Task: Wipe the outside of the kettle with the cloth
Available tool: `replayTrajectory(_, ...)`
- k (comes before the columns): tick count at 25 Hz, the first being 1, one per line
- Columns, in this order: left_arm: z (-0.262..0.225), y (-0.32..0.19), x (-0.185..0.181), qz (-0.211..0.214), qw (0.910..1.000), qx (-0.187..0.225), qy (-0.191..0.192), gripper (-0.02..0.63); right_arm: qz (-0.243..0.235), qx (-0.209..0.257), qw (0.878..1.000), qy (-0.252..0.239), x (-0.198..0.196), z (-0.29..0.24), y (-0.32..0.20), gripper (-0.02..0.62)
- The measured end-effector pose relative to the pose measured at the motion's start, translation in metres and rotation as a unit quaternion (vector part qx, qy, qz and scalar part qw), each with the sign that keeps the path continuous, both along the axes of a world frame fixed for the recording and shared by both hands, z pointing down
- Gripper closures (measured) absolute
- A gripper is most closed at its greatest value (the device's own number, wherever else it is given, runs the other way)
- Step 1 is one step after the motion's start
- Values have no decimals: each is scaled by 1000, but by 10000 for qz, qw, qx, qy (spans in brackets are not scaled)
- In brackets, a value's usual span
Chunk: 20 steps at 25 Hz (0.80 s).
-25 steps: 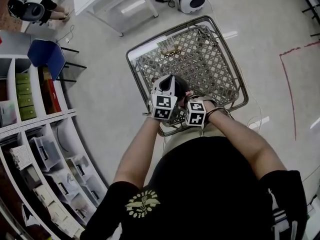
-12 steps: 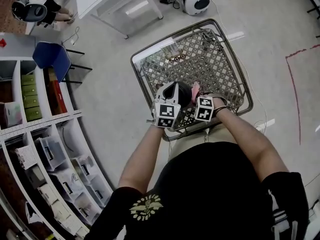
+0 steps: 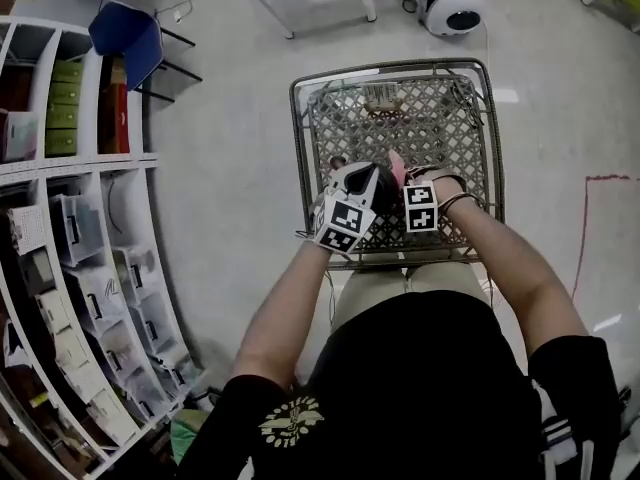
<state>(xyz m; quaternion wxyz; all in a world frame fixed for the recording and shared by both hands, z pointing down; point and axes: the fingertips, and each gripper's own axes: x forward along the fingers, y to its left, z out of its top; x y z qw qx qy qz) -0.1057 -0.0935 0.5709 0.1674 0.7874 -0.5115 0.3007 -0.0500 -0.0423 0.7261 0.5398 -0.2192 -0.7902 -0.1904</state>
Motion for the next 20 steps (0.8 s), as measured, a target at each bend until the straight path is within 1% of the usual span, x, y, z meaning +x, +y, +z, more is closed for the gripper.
replayTrajectory(2, -1, -4, -1, -24, 9999, 84, -75, 597, -299, 188, 9994, 12, -8, 4, -16, 568)
replayTrajectory(4, -1, -5, -2, -28, 9998, 158, -135, 597, -480, 331, 9983, -5, -18, 6, -28, 568)
replayTrajectory(8, -4, -2, -7, -81, 9996, 205, -173, 598, -677, 508, 9964, 26, -37, 4, -36, 568)
replayTrajectory(10, -6, 1, -11, -90, 9996, 206, -158, 598, -671, 536, 9963, 72, -40, -1, -33, 568)
replayTrajectory(12, -10, 5, -14, -72, 9996, 221, -143, 598, -507, 473, 9976, 87, -38, -6, -25, 568)
replayTrajectory(15, -17, 9, -20, 16, 9997, 230, -111, 598, -114, 293, 9995, 103, -32, -14, -10, 568)
replayTrajectory(20, -18, 12, -24, 139, 9996, 226, -59, 598, 473, -113, 9988, 115, -19, -16, 30, 568)
